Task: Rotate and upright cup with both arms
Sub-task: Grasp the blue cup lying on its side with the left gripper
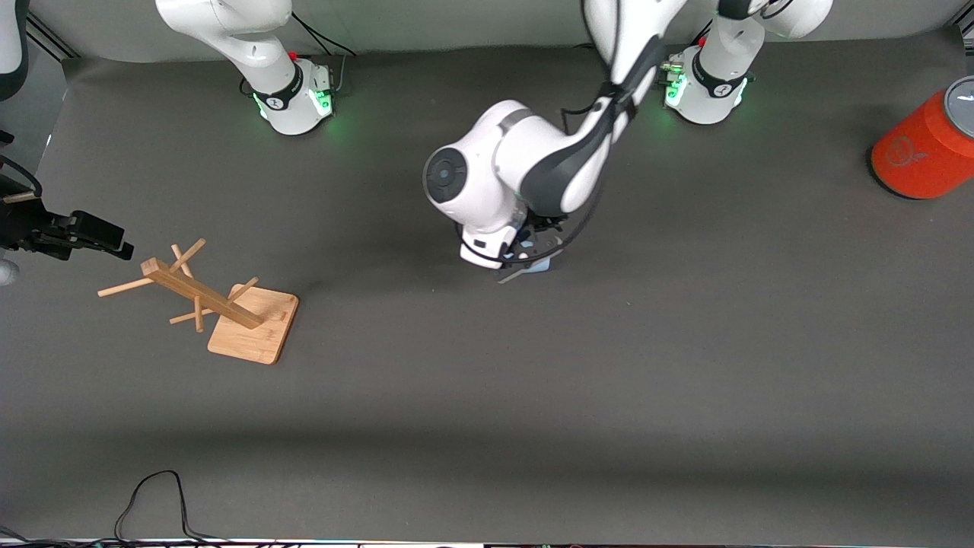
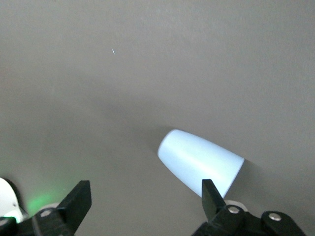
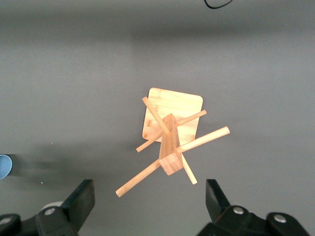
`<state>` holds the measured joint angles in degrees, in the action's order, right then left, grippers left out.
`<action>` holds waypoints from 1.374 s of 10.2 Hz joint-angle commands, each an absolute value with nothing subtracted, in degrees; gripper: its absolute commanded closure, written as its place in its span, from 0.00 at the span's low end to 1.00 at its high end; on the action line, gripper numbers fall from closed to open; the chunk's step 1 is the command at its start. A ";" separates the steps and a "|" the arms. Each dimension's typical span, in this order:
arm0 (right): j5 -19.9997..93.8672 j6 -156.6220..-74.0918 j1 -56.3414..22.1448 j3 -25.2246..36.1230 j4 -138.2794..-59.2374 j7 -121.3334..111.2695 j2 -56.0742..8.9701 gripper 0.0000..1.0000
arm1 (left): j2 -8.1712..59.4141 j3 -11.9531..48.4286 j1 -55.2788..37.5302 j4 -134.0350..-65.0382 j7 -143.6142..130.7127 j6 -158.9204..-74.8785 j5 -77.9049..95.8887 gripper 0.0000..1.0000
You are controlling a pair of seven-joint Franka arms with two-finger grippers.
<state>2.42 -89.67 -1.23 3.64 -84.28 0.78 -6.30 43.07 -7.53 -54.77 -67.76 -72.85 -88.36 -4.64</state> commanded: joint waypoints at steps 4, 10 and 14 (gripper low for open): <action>0.44 -90.18 -1.49 3.52 -86.13 -0.26 -4.13 0.00 | 53.51 -8.70 -63.97 -64.78 -78.49 -93.59 -12.55 0.00; 0.62 -90.18 -1.14 3.69 -85.87 0.35 -4.48 0.00 | 54.75 -8.70 -64.07 -65.65 -76.73 -90.98 -21.17 0.38; 0.70 -90.18 -1.23 3.60 -85.52 0.62 -4.83 0.00 | 54.32 -8.61 -64.07 -65.31 -75.07 -87.55 -21.09 1.00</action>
